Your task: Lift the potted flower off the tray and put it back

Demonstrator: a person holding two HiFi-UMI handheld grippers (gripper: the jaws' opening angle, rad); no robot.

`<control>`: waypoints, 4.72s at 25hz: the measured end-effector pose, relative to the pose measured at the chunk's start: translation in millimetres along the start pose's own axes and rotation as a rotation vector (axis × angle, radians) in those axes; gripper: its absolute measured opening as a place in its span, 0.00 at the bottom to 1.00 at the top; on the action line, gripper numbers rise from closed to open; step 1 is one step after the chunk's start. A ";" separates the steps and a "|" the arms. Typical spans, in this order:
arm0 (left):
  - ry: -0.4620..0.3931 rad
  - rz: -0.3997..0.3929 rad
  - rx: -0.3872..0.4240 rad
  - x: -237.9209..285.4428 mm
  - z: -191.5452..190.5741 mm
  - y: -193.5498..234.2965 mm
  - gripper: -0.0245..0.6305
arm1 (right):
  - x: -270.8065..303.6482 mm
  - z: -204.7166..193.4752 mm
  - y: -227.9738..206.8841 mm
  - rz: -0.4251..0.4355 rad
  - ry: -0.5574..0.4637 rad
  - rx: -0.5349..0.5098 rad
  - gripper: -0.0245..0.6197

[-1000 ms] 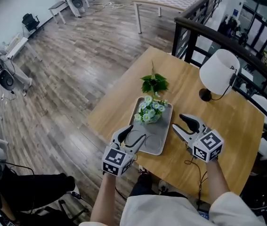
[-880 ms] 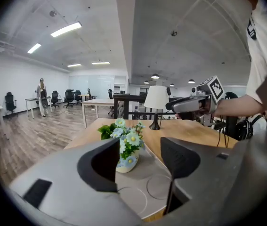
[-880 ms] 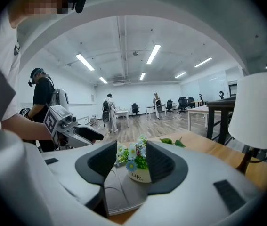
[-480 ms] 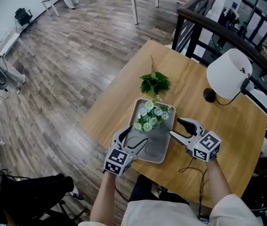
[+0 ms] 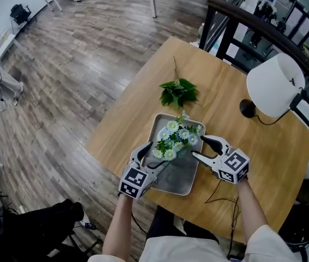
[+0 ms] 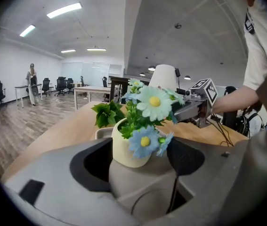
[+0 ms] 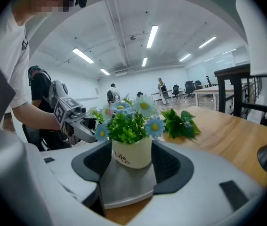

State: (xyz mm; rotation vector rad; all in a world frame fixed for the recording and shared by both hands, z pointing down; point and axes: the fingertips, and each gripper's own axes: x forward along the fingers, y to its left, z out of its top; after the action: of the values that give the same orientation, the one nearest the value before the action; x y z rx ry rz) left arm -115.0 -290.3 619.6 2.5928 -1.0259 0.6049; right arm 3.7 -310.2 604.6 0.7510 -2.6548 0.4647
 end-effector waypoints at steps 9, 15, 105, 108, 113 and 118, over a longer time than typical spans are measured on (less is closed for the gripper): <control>0.034 -0.048 0.015 23.3 -15.9 10.1 0.66 | 34.3 -16.9 -14.7 0.061 0.058 -0.002 0.51; 0.054 -0.132 0.019 37.9 -17.0 14.7 0.67 | 50.5 -29.3 -19.2 0.096 0.093 -0.025 0.51; -0.367 -0.054 0.180 -223.5 141.3 -253.4 0.69 | -229.6 99.2 263.2 -0.010 -0.222 -0.200 0.46; -0.377 -0.047 0.177 -232.5 141.8 -266.4 0.69 | -240.9 98.1 273.6 -0.004 -0.233 -0.193 0.46; -0.376 -0.040 0.184 -240.4 146.1 -279.0 0.68 | -253.3 99.7 281.4 0.006 -0.245 -0.198 0.46; -0.380 -0.050 0.182 -235.4 146.5 -277.3 0.69 | -253.0 99.5 277.0 -0.005 -0.234 -0.206 0.46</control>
State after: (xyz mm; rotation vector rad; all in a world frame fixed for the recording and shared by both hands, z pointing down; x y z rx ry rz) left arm -35.6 -18.0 348.9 2.9592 -1.0507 0.2024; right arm 30.8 -15.3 353.7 0.7895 -2.8573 0.1036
